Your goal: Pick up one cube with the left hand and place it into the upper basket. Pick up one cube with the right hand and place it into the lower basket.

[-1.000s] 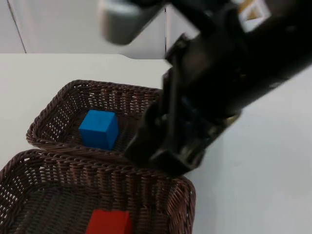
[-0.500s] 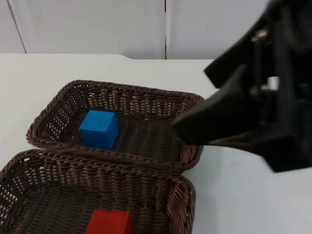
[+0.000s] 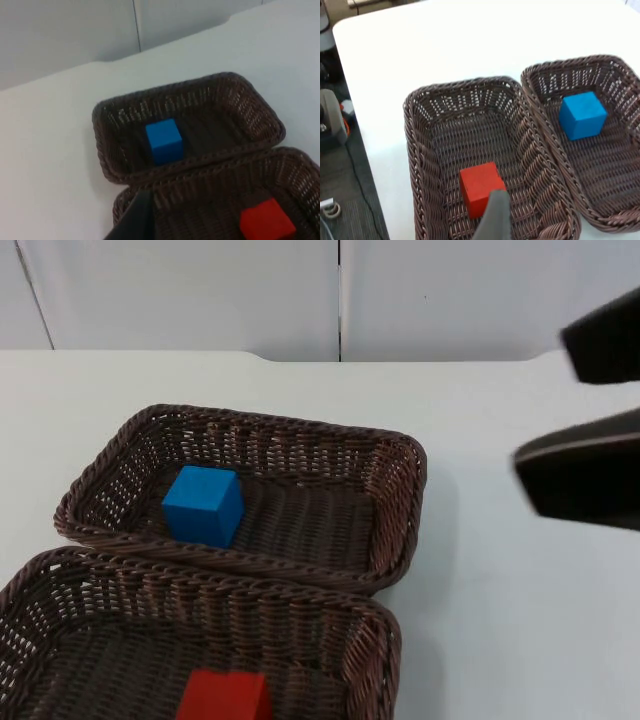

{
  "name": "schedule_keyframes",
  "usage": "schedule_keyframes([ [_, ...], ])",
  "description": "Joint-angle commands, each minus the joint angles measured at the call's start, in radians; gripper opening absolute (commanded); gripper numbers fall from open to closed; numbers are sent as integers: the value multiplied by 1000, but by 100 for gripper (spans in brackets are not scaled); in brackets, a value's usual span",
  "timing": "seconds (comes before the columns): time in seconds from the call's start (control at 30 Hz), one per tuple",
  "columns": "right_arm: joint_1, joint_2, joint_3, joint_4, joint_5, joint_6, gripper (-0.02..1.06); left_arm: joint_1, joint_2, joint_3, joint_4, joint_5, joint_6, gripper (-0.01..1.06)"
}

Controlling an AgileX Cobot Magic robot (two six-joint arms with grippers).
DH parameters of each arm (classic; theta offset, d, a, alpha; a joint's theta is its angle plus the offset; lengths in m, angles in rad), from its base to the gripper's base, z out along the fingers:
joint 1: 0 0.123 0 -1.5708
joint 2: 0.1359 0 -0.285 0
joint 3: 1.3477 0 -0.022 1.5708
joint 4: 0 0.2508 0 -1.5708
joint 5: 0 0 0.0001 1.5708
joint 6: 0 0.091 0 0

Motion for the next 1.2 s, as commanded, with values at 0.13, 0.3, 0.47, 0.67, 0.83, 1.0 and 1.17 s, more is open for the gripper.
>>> schedule_keyframes([
  [0.13,6,-142,62,-2,-11,3,69,-8,-115,43,-12,33,-33,105],
  [0.3,6,-261,94,-2,4,6,69,-8,-150,73,-10,47,-49,105],
  [0.47,6,-358,108,-2,78,25,69,-8,-150,79,-1,76,-49,105],
  [0.67,6,-459,110,-3,224,47,69,-8,-150,80,10,78,-49,105],
  [0.83,6,-538,110,-22,324,72,69,-8,-150,80,37,76,-68,105],
  [1.0,6,-625,110,-85,429,154,69,-8,-150,80,37,76,-71,105],
  [1.17,6,-726,110,-143,517,219,69,-8,-150,80,47,76,-71,105],
])
